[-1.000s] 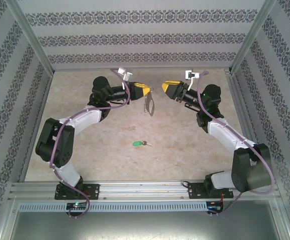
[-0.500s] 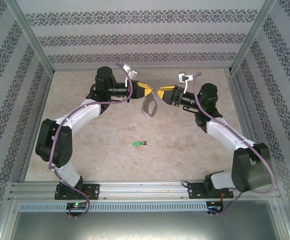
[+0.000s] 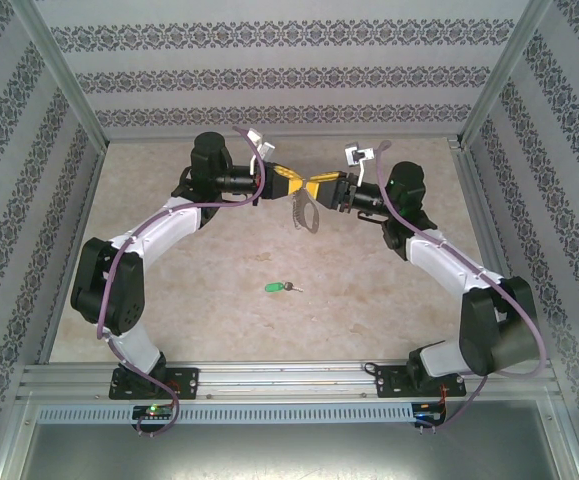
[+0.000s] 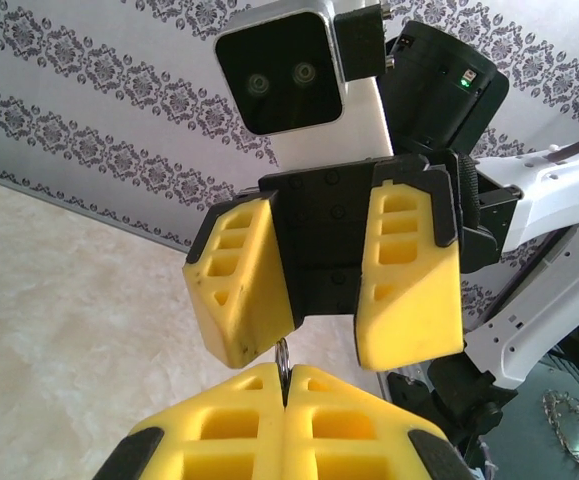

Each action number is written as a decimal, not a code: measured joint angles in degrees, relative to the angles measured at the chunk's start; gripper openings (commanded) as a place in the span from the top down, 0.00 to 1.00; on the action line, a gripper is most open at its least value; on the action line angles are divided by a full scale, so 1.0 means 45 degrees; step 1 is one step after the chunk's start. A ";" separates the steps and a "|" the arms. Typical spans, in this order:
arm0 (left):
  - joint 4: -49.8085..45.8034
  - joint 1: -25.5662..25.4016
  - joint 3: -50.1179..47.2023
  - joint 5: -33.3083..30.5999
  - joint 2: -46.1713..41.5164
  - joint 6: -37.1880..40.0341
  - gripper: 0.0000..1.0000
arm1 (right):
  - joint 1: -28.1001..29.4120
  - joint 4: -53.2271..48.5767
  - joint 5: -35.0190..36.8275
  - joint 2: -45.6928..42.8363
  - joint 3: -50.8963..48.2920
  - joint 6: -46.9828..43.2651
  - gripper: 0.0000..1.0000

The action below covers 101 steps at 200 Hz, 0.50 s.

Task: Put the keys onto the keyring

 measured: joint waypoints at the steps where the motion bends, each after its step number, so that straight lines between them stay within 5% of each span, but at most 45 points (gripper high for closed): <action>1: 0.0000 0.0000 0.0000 0.0000 0.0000 0.0000 1.00 | 0.0005 0.0000 -0.0005 0.0005 0.0000 -0.0005 0.61; 101: -0.0165 0.0010 0.0083 0.0219 0.0000 -0.0005 1.00 | 0.0126 -0.0194 -0.0044 0.0068 0.0063 -0.0403 1.00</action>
